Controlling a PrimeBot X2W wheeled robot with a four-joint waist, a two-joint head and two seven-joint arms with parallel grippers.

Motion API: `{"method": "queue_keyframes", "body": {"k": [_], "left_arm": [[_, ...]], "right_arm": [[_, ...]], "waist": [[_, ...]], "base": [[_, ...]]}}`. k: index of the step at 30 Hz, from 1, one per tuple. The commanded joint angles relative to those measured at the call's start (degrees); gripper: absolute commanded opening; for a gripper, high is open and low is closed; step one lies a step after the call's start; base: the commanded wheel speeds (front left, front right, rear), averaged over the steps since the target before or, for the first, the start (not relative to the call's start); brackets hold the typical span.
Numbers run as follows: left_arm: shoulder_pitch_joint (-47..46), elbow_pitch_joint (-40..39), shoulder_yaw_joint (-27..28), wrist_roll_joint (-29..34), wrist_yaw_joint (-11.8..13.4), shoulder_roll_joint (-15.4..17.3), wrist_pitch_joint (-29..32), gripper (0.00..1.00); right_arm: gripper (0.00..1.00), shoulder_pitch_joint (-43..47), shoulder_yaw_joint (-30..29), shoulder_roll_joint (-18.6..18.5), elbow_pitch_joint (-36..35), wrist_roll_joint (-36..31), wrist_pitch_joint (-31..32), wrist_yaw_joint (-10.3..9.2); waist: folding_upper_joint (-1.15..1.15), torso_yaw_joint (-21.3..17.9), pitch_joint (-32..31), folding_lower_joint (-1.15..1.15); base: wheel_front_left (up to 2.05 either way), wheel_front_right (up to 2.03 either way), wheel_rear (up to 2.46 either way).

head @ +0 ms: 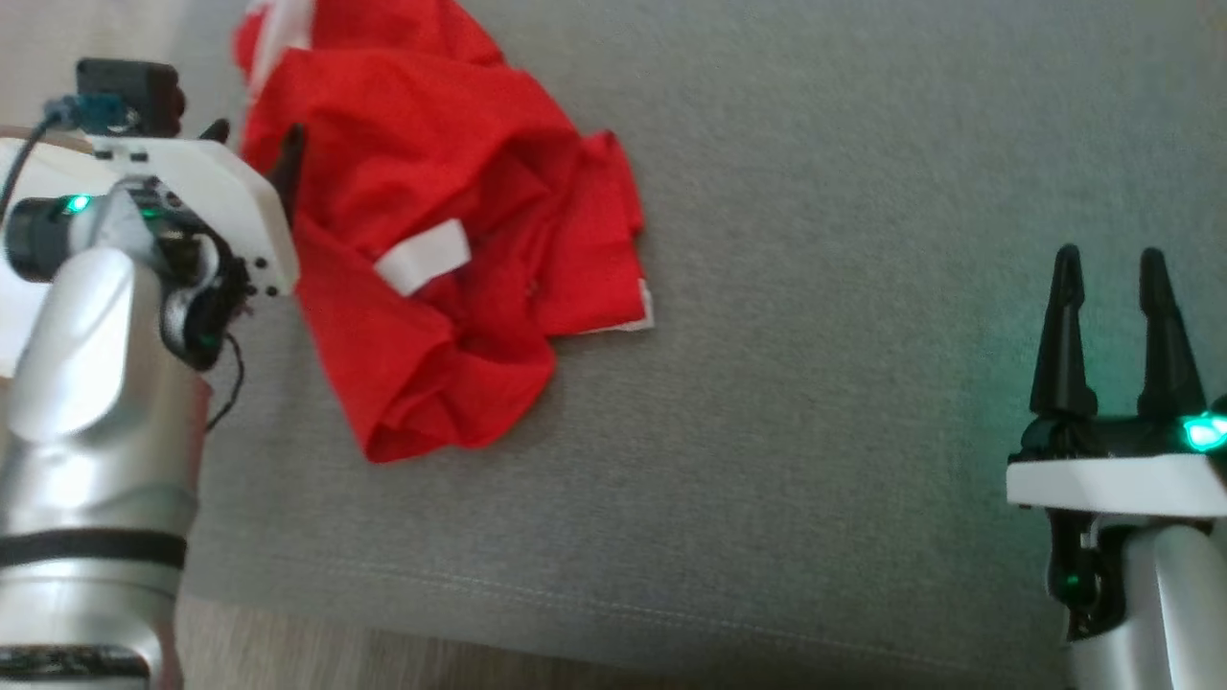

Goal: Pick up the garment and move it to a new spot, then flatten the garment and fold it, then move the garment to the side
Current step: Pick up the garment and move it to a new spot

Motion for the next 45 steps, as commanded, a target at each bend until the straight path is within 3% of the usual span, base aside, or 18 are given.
{"method": "queue_keyframes", "body": {"k": [1, 10, 11, 12, 17, 27, 31, 38, 45], "left_arm": [[-2.4, -0.6, 1.4, 0.2, -0.1, 3.2, 0.6, 1.00], [-7.3, 9.8, -0.7, -0.5, -0.5, 3.6, 3.9, 1.00], [-7.6, 10.5, -0.8, -0.9, -0.5, 3.3, 3.8, 0.34], [-7.9, 11.1, -0.6, -1.3, -0.6, 3.2, 3.5, 0.00], [-9.5, 13.3, -0.7, -3.0, -0.7, 2.8, 1.3, 0.00], [-10.8, 9.8, -0.9, -3.7, -0.8, 4.9, -9.9, 0.00], [-10.5, 5.4, -0.5, -4.1, -0.5, 5.2, -13.3, 0.00], [-7.7, -6.1, 1.4, -5.4, 2.1, 5.2, -16.9, 0.00], [-3.8, -17.8, 1.6, -6.0, 4.4, 4.2, -16.1, 0.00]], "right_arm": [[1.00, -1.6, 1.3, -0.5, -2.3, -0.6, -0.6, 0.44], [1.00, -2.3, 1.3, -0.5, -2.9, -0.8, -0.6, 0.44], [1.00, -2.4, 1.2, -0.5, -2.8, -0.9, -0.6, 0.44], [1.00, -2.5, 1.2, -0.5, -2.8, -1.0, -0.6, 0.44], [1.00, -3.0, 1.2, -0.5, -2.5, -1.1, -0.6, 0.44], [1.00, -2.2, 2.5, -0.5, -0.4, 0.7, -0.6, 0.44], [1.00, -1.6, 3.3, -0.5, 0.3, 1.6, -0.6, 0.44], [1.00, 0.3, 4.4, -0.5, 1.9, 3.8, -0.6, 0.44], [1.00, 1.5, 5.3, -0.5, 2.6, 5.3, -0.6, 0.44]], "waist": [[0.00, -3.0, 3.2, -0.01], [0.00, -4.5, 5.3, -0.01], [0.00, -4.5, 5.4, -0.01], [0.00, -4.5, 5.4, -0.01], [0.00, -4.0, 5.1, -0.01], [0.00, -3.2, -0.7, -0.01], [0.00, -2.8, -3.6, -0.01], [0.00, -3.3, -9.7, -0.01], [0.00, -4.8, -13.4, -0.01]], "base": [[0.00, 0.00, 0.00], [0.00, 0.00, 0.00], [0.00, 0.00, 0.00], [0.00, 0.00, 0.00], [0.00, 0.00, 0.00], [0.00, 0.00, 0.00], [0.00, 0.00, 0.00], [0.00, 0.00, 0.00], [0.00, 0.00, 0.00]]}}
